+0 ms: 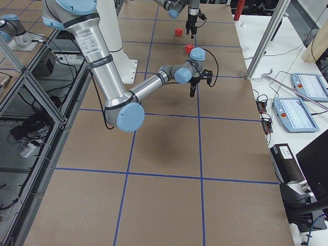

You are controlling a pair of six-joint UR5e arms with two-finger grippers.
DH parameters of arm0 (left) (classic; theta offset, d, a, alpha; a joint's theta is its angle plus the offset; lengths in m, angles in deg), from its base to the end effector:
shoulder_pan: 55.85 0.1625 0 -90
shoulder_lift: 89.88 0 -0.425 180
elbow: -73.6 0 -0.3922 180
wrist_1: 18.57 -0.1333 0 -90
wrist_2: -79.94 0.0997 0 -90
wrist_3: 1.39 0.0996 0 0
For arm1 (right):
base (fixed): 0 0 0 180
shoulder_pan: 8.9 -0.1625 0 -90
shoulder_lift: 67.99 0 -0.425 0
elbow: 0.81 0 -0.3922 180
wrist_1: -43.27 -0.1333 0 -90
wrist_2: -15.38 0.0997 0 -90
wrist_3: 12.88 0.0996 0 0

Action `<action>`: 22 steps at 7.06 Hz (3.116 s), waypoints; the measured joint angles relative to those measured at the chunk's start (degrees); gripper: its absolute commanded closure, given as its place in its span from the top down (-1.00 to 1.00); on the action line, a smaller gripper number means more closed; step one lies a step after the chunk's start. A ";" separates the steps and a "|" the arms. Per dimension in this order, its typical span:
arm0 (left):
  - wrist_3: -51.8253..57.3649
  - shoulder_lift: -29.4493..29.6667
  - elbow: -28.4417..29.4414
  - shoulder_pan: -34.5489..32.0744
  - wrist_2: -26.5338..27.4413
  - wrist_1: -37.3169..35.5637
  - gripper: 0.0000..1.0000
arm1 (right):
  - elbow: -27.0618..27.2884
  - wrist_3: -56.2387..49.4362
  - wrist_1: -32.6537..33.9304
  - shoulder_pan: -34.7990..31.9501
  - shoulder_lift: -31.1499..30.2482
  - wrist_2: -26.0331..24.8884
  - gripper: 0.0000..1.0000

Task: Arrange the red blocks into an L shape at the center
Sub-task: 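Grasp the farther red cube with the left gripper while the right arm withdraws, then carry the held cube with the left gripper toward the center cube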

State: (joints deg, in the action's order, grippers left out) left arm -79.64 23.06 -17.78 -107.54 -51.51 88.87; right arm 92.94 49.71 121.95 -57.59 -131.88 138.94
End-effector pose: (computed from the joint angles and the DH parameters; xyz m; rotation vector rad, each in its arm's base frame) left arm 0.3483 -0.5496 0.3817 -0.2221 0.9585 -0.3770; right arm -0.3748 -0.5450 0.3457 -0.0110 -0.8935 0.1360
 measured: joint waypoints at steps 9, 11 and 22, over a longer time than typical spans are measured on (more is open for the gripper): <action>-4.14 4.74 8.27 4.80 5.76 0.06 0.49 | 0.21 0.15 -0.02 -0.01 -0.18 -0.08 1.00; -4.49 5.13 8.83 5.28 5.75 -0.08 -0.89 | 0.30 0.16 -0.02 -0.03 -0.18 -0.08 1.00; 20.44 34.85 29.69 12.49 14.27 -6.01 -1.00 | 4.15 -3.92 -1.41 -5.34 -7.37 -0.15 1.00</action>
State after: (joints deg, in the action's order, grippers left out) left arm -59.19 57.90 11.91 -95.05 -37.24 82.86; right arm 97.10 45.78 120.53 -62.92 -139.25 138.79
